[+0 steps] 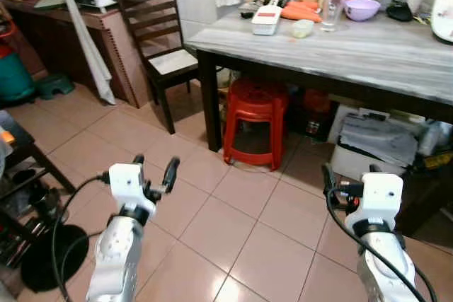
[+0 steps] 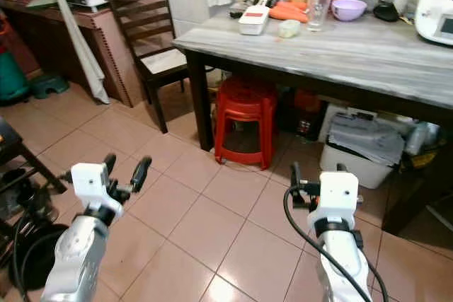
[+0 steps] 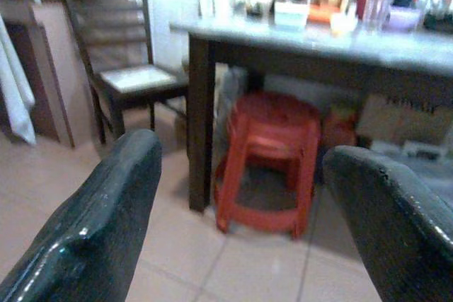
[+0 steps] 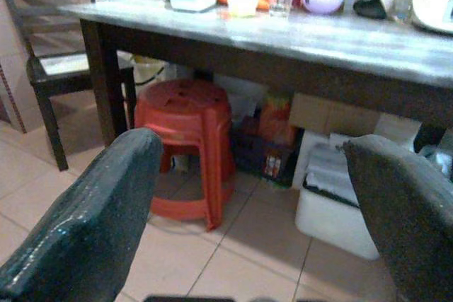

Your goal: Setting the table

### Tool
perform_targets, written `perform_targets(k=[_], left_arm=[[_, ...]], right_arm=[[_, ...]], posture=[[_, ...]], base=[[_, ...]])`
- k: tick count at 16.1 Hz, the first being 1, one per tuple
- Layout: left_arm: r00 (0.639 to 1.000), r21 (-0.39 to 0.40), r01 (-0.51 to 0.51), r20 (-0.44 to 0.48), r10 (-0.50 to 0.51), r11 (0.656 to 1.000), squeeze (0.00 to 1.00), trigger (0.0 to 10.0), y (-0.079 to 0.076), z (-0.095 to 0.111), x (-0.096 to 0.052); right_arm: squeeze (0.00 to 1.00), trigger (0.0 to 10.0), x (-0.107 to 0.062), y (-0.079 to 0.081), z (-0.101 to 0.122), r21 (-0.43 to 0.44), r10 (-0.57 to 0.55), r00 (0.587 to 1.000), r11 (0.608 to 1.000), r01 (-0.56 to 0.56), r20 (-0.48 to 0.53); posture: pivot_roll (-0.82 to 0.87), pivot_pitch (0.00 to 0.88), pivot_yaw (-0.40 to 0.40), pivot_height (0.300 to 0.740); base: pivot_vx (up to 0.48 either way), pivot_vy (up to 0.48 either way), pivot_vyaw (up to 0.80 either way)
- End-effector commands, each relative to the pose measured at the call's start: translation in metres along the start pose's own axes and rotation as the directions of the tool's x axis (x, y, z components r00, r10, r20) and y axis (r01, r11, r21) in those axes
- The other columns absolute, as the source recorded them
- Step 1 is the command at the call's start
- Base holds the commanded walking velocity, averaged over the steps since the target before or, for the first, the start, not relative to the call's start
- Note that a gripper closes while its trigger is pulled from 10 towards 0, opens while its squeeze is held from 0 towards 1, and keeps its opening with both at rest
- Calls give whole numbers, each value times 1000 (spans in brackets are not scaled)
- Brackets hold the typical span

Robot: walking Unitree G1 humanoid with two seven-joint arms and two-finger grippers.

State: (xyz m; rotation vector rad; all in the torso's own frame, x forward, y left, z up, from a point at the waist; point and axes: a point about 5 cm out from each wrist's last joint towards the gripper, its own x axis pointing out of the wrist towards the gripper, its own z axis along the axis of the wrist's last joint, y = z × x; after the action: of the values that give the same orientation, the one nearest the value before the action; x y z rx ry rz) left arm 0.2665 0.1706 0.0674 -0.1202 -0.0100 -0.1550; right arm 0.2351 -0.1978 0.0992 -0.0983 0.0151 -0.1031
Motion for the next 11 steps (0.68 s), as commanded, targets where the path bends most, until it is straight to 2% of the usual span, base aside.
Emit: perform_targets(k=[1, 2, 8, 11], left_arm=[[1000, 8, 16, -4, -16, 1000, 0, 10000, 1, 3, 0], [1000, 4, 19, -10, -19, 1000, 0, 10000, 1, 2, 0], [998, -6, 43, -35, -44, 999, 0, 10000, -4, -2, 0], [998, -9, 46, -34, -47, 999, 0, 10000, -6, -1, 1]], right_arm=[[0, 10000, 0, 3, 4, 27, 11, 1000, 1000, -11, 5], [0, 10000, -1, 4, 3, 27, 12, 1000, 1000, -12, 0], [0, 10000, -2, 8, -2, 34, 40, 999, 999, -39, -26], [0, 10000, -3, 11, -5, 32, 60, 997, 998, -59, -45]], posture=[[-118, 0, 71, 740], [-118, 0, 70, 740], [-119, 0, 71, 740], [-118, 0, 69, 740]], base=[[0, 0, 0], [0, 0, 0], [0, -318, -725], [0, -324, 0]])
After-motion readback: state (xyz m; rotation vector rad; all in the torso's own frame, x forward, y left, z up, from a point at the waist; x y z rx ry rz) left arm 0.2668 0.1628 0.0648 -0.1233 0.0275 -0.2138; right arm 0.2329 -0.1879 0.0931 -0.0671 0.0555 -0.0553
